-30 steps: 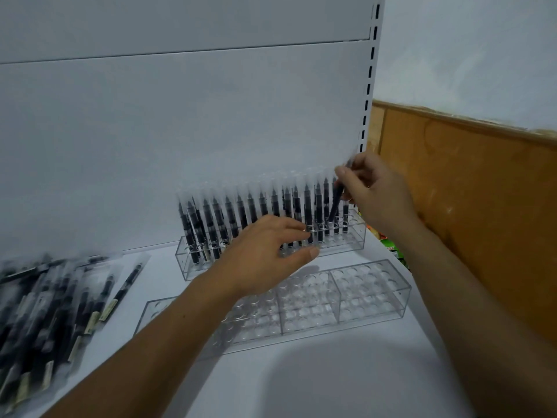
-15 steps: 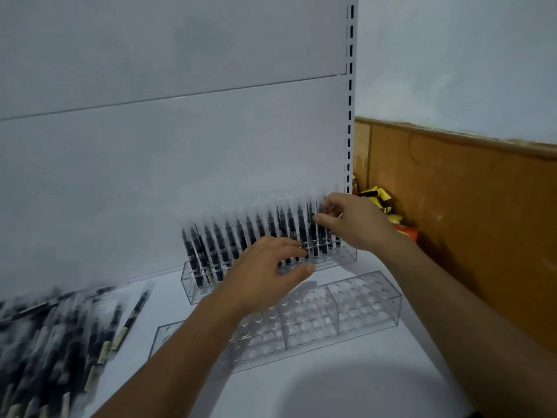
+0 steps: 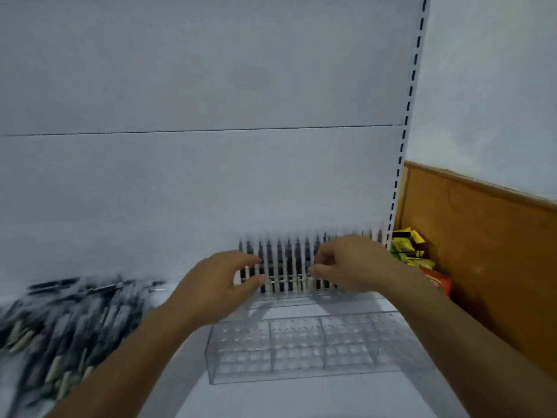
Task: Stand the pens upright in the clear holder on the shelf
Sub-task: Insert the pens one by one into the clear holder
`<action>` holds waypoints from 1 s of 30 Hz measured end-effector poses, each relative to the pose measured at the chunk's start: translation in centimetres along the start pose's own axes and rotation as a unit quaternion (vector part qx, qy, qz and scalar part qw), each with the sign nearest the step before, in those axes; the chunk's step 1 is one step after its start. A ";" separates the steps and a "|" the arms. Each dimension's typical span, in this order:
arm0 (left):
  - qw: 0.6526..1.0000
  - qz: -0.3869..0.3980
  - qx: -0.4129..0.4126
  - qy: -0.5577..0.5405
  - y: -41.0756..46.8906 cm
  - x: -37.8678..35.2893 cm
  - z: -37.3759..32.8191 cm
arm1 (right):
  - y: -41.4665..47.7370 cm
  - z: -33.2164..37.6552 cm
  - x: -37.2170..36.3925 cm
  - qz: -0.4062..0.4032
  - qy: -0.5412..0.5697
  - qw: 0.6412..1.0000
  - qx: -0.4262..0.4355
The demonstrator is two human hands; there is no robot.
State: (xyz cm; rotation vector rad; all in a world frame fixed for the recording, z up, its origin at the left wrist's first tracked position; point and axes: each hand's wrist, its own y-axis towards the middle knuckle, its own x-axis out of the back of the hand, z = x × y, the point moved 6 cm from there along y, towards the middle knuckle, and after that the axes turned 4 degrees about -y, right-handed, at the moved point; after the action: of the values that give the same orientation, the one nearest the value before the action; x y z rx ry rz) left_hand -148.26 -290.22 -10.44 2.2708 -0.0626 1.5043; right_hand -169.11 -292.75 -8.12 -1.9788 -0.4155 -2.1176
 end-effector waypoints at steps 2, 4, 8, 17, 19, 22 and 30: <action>0.998 -0.023 0.057 0.007 -2.8 1.3 3.8 | 0.8 4.1 -0.5 0.021 0.023 0.998 0.052; 0.993 -0.044 0.107 0.026 -5.8 2.2 7.1 | 1.9 8.2 -1.4 0.043 0.041 0.993 0.100; 0.985 -0.025 0.156 0.063 -10.3 2.0 10.9 | 4.5 15.4 -3.7 0.082 0.057 0.984 0.149; 0.980 0.026 0.142 0.135 -11.0 0.3 11.8 | 8.0 22.0 -7.9 0.155 -0.038 0.973 0.165; 0.979 0.040 0.140 0.142 -10.8 0.0 11.9 | 8.0 22.4 -8.4 0.146 -0.046 0.973 0.172; 0.978 0.062 0.130 0.150 -10.4 -0.4 11.8 | 8.3 22.1 -8.7 0.121 -0.037 0.978 0.166; 0.964 0.153 0.149 0.161 -9.0 -1.4 11.6 | 6.3 17.7 -4.1 0.012 0.178 0.977 0.120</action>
State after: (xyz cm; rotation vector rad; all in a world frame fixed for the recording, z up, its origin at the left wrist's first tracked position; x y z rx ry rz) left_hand -136.35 -286.47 -18.34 2.2814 -0.1027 2.1595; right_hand -150.05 -292.64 -10.81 -1.4325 -0.5462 -2.2242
